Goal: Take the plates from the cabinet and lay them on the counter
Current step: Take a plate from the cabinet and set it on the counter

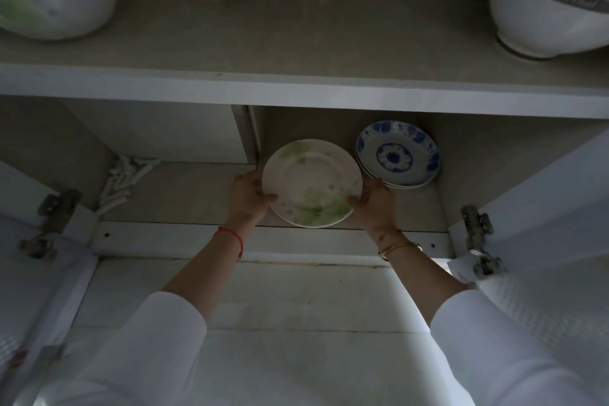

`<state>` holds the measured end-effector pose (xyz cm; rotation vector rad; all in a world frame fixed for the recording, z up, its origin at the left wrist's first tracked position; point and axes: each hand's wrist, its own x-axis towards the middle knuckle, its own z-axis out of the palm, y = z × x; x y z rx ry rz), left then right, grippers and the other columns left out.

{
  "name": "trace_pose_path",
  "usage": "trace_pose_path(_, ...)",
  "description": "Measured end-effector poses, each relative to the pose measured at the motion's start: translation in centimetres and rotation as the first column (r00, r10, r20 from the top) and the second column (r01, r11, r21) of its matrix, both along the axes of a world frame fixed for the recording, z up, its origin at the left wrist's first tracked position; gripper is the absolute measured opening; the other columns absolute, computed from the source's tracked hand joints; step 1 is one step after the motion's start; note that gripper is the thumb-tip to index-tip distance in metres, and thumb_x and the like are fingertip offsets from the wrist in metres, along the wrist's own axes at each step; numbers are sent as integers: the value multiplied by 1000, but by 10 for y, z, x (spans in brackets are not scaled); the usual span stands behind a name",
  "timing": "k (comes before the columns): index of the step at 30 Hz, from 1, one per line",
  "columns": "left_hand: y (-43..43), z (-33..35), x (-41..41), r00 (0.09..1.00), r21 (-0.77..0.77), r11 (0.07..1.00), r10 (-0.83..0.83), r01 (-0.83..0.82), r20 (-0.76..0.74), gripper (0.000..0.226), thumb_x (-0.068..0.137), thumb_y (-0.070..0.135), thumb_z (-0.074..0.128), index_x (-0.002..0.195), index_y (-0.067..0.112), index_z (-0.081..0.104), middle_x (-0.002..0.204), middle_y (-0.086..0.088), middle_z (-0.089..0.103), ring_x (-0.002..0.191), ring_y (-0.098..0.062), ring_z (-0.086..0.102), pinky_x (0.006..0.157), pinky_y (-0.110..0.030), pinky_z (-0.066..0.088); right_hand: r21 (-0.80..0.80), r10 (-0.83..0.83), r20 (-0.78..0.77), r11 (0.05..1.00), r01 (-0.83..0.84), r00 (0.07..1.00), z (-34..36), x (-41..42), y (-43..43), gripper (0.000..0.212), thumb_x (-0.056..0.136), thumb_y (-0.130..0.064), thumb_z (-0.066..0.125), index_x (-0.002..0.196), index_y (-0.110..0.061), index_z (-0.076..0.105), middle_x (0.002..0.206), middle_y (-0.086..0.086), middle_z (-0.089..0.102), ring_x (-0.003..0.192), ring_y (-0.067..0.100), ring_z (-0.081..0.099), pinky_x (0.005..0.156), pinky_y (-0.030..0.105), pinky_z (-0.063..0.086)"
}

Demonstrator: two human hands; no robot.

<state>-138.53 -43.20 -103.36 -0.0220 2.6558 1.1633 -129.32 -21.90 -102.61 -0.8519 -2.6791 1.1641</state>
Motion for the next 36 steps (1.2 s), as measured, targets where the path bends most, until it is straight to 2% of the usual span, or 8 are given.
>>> trace_pose_path(2,1,-2,1,1000,20,999,25,-25,12,58,68,5,85,123,5,65,114,-18,71,112,-34,64,96,-37,51,-7,-14,-14,1000,13,1000,0,-1,-1,28,80,1,65,107,6,67,88,20,61,92,34,61,69,20,32)
trace_pose_path(7,6,2,7,997,92,992,82,-82,5,55,67,2,84,118,5,64,113,-13,71,102,-26,65,73,-19,43,-2,-27,-37,1000,27,999,4,4,-2,21,77,9,62,97,9,66,94,29,66,92,37,60,67,16,28)
trace_pose_path(10,4,5,13,996,118,989,84,-86,21,57,68,4,84,119,8,61,105,-4,68,87,-15,60,61,-12,42,-28,-23,-66,999,21,998,10,9,-5,20,75,11,60,79,-7,53,74,12,51,81,22,48,66,17,28)
trace_pose_path(14,-6,16,26,996,163,982,90,-93,30,54,67,1,85,116,9,62,97,0,65,78,-11,60,52,-7,40,-57,-32,-72,998,28,997,17,21,-11,21,77,11,61,98,8,65,82,15,56,92,28,56,69,12,29)
trace_pose_path(18,-21,34,49,998,225,972,66,-69,21,48,65,-6,83,79,32,58,78,12,62,71,-4,59,53,-15,45,-110,-61,-91,993,51,994,30,42,-20,30,80,7,63,109,10,57,98,20,64,88,22,56,63,11,31)
trace_pose_path(25,-60,75,107,995,242,966,72,-87,69,60,68,2,87,119,8,56,97,-1,63,73,-7,60,56,-14,45,-261,-84,-104,964,54,991,67,103,-43,27,84,-1,65,103,-12,49,86,-3,62,81,17,65,73,30,55)
trace_pose_path(30,-87,115,158,990,339,934,75,-112,118,61,66,-4,86,119,4,57,100,-5,66,89,-26,68,67,-30,55,-316,-80,-96,948,46,992,101,153,-60,30,85,-4,66,111,-9,52,103,8,68,91,27,69,81,49,58)
trace_pose_path(36,-106,173,210,976,453,869,137,-200,167,61,67,-9,83,117,15,56,98,1,65,86,-17,67,56,-15,53,-389,-83,-107,920,35,991,156,200,-79,28,87,-7,64,109,-16,50,107,7,68,92,23,69,77,43,61)
